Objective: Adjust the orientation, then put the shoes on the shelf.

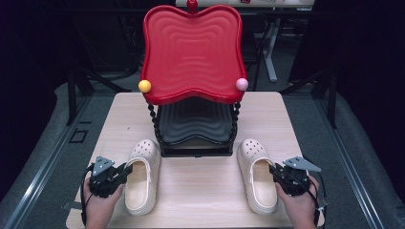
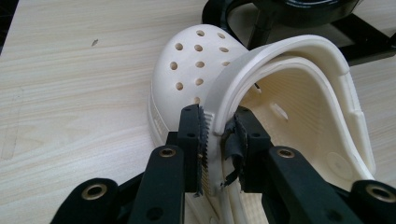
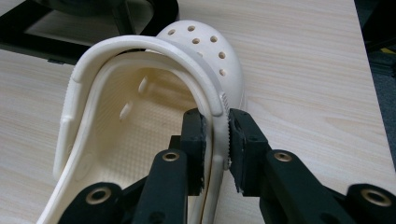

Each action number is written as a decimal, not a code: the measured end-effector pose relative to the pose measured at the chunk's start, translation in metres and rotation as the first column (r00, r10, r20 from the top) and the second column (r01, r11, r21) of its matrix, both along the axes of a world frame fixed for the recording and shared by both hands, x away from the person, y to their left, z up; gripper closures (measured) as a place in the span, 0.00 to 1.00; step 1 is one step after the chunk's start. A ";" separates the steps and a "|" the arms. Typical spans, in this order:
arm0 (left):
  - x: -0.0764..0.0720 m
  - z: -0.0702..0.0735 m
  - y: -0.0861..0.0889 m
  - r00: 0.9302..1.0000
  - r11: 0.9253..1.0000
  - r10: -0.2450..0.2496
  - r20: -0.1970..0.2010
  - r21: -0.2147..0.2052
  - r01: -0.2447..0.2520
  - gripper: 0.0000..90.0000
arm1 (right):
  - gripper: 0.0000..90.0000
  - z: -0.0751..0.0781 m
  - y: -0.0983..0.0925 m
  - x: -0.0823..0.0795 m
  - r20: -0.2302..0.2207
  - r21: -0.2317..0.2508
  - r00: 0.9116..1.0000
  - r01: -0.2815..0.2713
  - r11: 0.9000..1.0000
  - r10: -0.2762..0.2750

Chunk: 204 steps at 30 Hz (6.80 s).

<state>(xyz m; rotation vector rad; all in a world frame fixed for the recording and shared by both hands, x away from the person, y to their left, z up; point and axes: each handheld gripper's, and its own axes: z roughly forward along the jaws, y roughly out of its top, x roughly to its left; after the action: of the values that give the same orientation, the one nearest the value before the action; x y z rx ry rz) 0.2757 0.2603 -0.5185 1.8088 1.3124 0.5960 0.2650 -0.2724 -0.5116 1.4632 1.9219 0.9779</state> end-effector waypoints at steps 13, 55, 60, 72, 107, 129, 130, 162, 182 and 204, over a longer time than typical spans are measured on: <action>-0.006 0.018 0.004 1.000 1.000 -0.003 0.028 0.002 0.003 0.84 | 0.85 0.019 -0.001 -0.010 0.072 0.015 0.997 0.033 0.999 -0.034; -0.053 0.064 -0.013 0.983 0.991 -0.041 0.177 -0.117 0.062 0.84 | 0.85 0.065 0.031 -0.067 0.253 0.148 0.967 -0.023 0.989 -0.015; -0.055 0.067 -0.018 0.981 0.987 -0.064 0.184 -0.132 0.090 0.84 | 0.85 0.069 0.037 -0.071 0.267 0.157 0.964 -0.051 0.986 0.007; -0.040 0.076 -0.049 0.967 0.978 -0.120 0.223 -0.138 0.153 0.84 | 0.85 0.068 0.060 -0.060 0.266 0.166 0.960 -0.136 0.977 0.088; 0.009 0.073 -0.081 0.955 0.972 -0.147 0.257 -0.145 0.188 0.84 | 0.85 0.064 0.107 0.009 0.282 0.172 0.955 -0.149 0.974 0.096; 0.063 0.060 -0.100 0.952 0.971 -0.106 0.288 -0.176 0.161 0.82 | 0.85 0.051 0.124 0.055 0.315 0.142 0.948 -0.104 0.984 0.055; 0.063 0.059 -0.102 0.950 0.972 -0.101 0.296 -0.173 0.157 0.82 | 0.84 0.051 0.125 0.057 0.318 0.138 0.946 -0.106 0.985 0.057; 0.063 0.051 -0.105 0.962 0.968 -0.059 0.267 -0.222 0.121 0.69 | 0.78 0.043 0.137 0.055 0.333 0.113 0.935 -0.172 0.979 0.126; 0.084 0.055 -0.110 0.951 0.974 -0.041 0.305 -0.201 0.106 0.69 | 0.78 0.046 0.141 0.076 0.348 0.149 0.935 -0.121 0.981 0.063; 0.072 0.059 -0.106 0.948 0.969 -0.044 0.315 -0.216 0.117 0.55 | 0.64 0.052 0.137 0.063 0.356 0.121 0.929 -0.156 0.980 0.104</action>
<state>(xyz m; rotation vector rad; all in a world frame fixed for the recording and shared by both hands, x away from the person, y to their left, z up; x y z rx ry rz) 0.3473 0.1540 -0.4592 1.5006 1.0433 0.6235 0.3279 -0.1352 -0.4592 1.1519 1.7314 1.3667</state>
